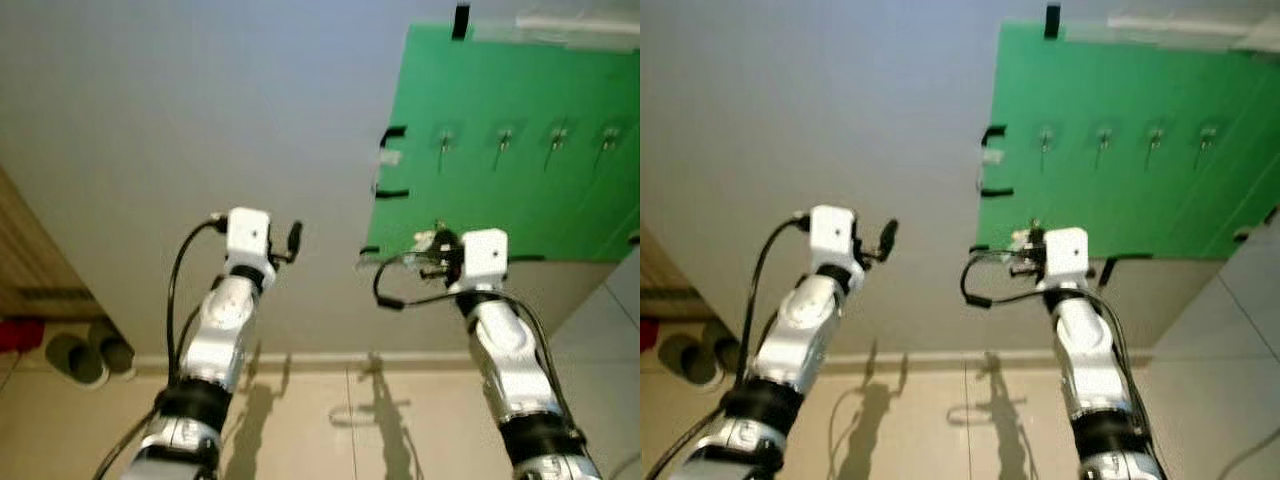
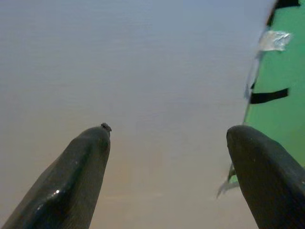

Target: Hang keys on a hook

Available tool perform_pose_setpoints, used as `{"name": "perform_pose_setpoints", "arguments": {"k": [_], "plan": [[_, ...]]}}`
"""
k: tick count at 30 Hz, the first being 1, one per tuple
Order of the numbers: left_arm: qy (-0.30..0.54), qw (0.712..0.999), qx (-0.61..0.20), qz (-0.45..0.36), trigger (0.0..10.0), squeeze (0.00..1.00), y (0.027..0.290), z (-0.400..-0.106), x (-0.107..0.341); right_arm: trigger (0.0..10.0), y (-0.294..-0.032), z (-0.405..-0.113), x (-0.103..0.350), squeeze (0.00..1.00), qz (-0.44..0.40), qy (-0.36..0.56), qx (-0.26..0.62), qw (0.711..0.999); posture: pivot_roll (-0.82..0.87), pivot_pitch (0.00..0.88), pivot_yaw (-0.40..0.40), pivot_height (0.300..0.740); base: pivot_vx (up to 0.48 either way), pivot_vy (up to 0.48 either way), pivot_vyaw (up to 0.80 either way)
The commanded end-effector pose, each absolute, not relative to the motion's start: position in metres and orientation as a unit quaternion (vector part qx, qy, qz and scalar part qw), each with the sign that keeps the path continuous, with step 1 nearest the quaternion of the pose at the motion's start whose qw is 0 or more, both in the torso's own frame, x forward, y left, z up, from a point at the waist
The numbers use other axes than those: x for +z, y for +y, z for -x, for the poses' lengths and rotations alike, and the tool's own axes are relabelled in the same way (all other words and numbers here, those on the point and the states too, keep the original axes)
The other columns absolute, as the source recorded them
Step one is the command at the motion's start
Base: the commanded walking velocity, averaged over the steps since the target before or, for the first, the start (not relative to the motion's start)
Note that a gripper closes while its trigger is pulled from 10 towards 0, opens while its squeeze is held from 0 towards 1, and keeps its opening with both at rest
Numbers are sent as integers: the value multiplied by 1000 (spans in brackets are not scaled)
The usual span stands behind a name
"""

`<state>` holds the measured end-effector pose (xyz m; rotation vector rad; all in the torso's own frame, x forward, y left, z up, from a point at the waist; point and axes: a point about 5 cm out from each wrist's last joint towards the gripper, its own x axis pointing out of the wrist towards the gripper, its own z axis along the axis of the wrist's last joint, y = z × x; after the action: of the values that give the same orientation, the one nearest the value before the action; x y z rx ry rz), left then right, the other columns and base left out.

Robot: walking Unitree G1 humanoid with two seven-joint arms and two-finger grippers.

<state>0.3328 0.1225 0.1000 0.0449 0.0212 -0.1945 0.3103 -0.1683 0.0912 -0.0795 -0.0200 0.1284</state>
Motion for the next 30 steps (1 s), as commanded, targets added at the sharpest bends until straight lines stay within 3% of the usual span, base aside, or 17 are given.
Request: {"name": "perform_pose_setpoints", "arguments": {"k": [1, 9, 14, 25, 30], "plan": [[21, 996, -87, -29, 10000, 0, 130, -334, 96, 0, -160, -314, 96, 0, 35, -19, 78, 996, -1, 0, 19, 740, 315, -360, 0], [25, 996, -86, -28, 10000, 0, 132, -333, 95, 0, -152, -323, 104, 0, 35, -17, 112, 993, 2, 0, 23, 740, 335, -340, 0], [29, 995, -91, -37, 10000, 0, 134, -332, 92, 0, -138, -333, 117, 0, 31, -23, 162, 986, 6, 0, 26, 740, 0, 0, 0], [29, 992, -112, -57, 10000, 0, 137, -330, 93, 0, -124, -362, 148, 0, -2, -39, 188, 981, 39, 0, 32, 740, 0, 0, 0], [41, 978, -190, -82, 10000, 0, 129, -322, 89, 0, -108, -373, 165, 0, -18, -48, 218, 975, 72, 0, 22, 740, 0, 0, 0]]}}
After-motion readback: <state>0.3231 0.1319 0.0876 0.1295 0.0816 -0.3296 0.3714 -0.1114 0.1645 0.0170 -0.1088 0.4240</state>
